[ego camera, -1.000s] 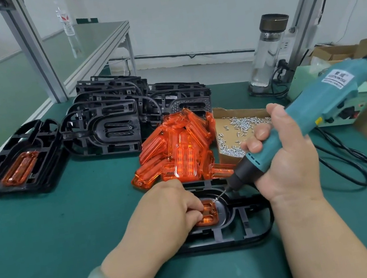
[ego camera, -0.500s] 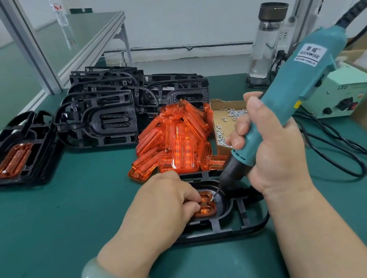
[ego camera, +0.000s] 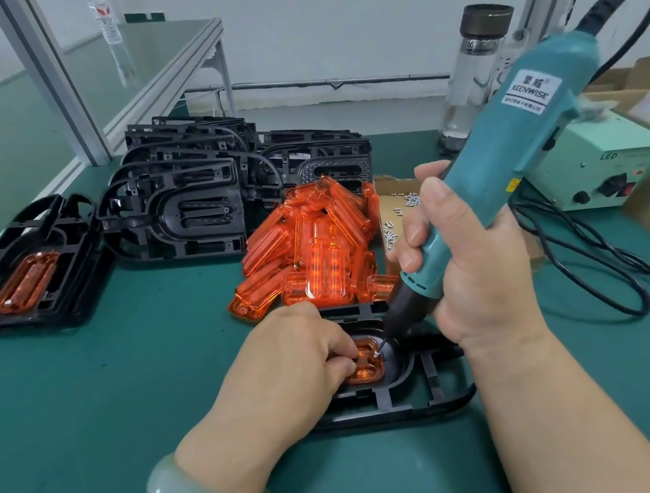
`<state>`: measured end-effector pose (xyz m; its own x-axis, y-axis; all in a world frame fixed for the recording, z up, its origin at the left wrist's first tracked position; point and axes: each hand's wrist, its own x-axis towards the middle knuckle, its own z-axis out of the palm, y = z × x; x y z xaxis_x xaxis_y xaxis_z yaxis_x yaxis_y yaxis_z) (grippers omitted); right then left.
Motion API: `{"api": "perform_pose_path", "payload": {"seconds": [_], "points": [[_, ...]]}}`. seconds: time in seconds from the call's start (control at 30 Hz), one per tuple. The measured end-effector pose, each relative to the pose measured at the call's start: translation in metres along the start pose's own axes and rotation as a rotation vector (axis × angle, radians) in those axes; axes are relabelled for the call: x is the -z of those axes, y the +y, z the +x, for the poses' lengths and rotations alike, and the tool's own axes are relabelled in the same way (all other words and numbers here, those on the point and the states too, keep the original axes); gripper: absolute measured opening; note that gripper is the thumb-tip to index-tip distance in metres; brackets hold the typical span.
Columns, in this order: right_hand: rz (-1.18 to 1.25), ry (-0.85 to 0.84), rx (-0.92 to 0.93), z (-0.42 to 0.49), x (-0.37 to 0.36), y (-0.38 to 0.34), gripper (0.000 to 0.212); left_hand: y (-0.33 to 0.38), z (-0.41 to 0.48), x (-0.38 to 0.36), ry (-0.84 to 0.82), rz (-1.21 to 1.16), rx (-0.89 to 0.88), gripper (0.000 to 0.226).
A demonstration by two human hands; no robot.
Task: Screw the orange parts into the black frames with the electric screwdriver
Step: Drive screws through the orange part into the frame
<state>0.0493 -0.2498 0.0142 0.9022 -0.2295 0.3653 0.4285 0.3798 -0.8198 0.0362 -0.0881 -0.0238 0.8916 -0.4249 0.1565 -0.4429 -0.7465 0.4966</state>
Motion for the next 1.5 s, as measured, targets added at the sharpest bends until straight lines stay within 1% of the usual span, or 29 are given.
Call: {"api": "perform_pose_path", "payload": {"seconds": [0.17, 0.4, 0.53, 0.77, 1.0, 1.13, 1.27, 1.5], "points": [[-0.008, -0.097, 0.008, -0.001, -0.003, 0.002, 0.012, 0.000, 0.000, 0.000, 0.005, 0.020, -0.009, 0.017], [0.042, -0.092, -0.028, 0.001, 0.001, 0.003, 0.015, 0.001, 0.001, 0.000, -0.020, 0.036, 0.003, 0.017], [0.045, -0.134, -0.039, 0.002, -0.001, 0.004, 0.014, 0.001, 0.001, 0.000, -0.018, 0.047, 0.000, 0.018], [0.069, -0.135, -0.066, 0.001, 0.002, 0.004, 0.009, 0.001, 0.001, 0.000, -0.009, 0.033, -0.002, 0.017], [0.094, -0.131, -0.078, 0.002, 0.006, 0.006, 0.014, 0.002, 0.001, 0.000, 0.007, 0.030, -0.006, 0.017], [0.103, -0.191, -0.105, 0.005, 0.006, 0.008, 0.018, 0.001, 0.000, -0.001, 0.023, 0.021, -0.004, 0.015], [0.070, -0.268, -0.069, 0.005, 0.003, 0.008, 0.018, 0.002, 0.000, -0.001, 0.031, 0.009, -0.003, 0.014], [0.091, -0.257, -0.072, 0.005, 0.004, 0.009, 0.020, 0.001, 0.000, -0.001, 0.036, -0.009, 0.000, 0.014]]}}
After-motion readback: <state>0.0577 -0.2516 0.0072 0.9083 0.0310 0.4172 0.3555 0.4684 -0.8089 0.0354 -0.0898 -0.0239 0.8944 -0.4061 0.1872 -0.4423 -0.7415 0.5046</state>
